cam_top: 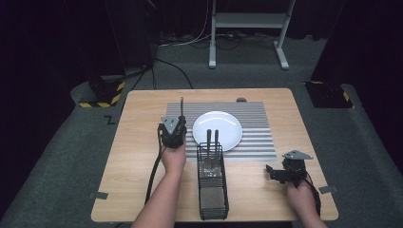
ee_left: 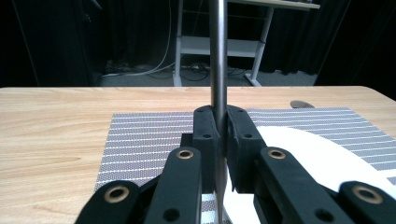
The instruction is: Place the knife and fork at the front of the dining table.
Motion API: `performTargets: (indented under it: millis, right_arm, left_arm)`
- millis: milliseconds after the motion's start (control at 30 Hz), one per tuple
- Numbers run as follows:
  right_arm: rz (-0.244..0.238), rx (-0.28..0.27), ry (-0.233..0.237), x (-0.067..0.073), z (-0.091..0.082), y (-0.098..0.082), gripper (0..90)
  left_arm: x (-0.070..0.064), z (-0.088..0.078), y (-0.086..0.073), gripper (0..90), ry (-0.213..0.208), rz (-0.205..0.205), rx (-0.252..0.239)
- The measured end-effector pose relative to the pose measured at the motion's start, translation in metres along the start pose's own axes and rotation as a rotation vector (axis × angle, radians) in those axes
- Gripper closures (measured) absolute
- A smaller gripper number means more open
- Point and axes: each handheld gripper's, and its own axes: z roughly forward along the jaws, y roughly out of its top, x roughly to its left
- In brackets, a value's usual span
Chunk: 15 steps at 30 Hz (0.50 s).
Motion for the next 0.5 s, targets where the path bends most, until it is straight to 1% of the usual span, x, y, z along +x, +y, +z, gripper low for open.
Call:
performTargets:
  millis: [133,333,433,500]
  right_arm:
    - [-0.002,0.0,0.0,0.0,0.0,0.0,9.9]
    - [0.0,0.0,0.0,0.0,0.0,0.0,9.9]
    - [0.0,0.0,0.0,0.0,0.0,0.0,9.9]
    - [0.0,0.0,0.0,0.0,0.0,0.0,9.9]
  left_arm:
    - [0.003,0.014,-0.002,82.8,0.01,-0.03,0.024]
    - [0.004,0.032,-0.005,82.7,0.021,-0.051,0.059]
    - [0.005,0.036,-0.006,82.7,0.026,-0.052,0.071]
    - [0.005,0.042,-0.007,82.7,0.03,-0.064,0.082]
